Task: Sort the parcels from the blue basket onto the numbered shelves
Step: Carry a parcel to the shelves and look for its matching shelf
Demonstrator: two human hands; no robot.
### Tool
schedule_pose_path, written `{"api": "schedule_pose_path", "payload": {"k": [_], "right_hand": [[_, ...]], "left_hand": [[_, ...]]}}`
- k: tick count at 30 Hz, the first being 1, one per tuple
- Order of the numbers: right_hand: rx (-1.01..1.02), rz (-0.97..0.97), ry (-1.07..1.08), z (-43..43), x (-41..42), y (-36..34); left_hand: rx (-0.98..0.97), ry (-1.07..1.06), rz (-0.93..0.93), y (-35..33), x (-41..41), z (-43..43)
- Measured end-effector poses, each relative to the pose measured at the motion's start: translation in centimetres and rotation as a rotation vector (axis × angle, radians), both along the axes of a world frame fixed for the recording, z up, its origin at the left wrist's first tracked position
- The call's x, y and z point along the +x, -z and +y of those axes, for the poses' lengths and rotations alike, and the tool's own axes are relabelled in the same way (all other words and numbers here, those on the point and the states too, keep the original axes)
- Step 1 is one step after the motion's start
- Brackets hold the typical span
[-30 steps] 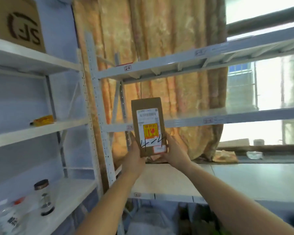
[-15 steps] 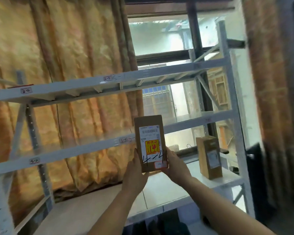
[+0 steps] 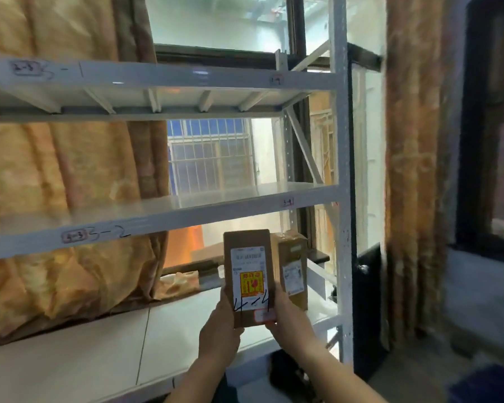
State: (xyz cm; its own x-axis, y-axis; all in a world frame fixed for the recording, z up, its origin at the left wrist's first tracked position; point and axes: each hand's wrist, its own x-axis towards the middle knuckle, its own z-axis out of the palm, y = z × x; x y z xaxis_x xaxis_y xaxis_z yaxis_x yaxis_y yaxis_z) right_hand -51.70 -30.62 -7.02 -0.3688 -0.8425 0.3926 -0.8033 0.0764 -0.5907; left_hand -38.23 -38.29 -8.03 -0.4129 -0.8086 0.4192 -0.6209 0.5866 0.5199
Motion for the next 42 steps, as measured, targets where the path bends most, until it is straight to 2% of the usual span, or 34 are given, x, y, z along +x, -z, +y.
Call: {"api": "schedule_pose_path", "payload": {"k": [6,18,26,32,36,42], "right_hand": [[0.094,-0.057,-0.058,-6.0,-2.5,6.2],[0.175,-0.113,0.070,-22.9,-7.8,15.3],[0.204,-0.249,0.100,-29.1,-10.8,18.8],[0.377,-0.150,0.087,-30.1,-11.8,19.6],[0.493,-0.109,0.110,-30.4,-12.0,19.8],[0.710,0.032,0.114,-30.0,-11.6,19.2]], "left_hand": [[0.096,-0.070,-0.046,5.3,-2.6,-5.4],[0.137,-0.167,-0.225,14.7,-9.6,-21.9],[0.286,-0.095,-0.103,19.0,-13.3,-27.6],[0.346,-0.114,-0.094,21.2,-13.9,-28.8],[0.363,-0.132,-0.212,21.6,-14.0,-29.1],[0.350,-0.108,-0.606,21.3,-13.6,-28.9]]}}
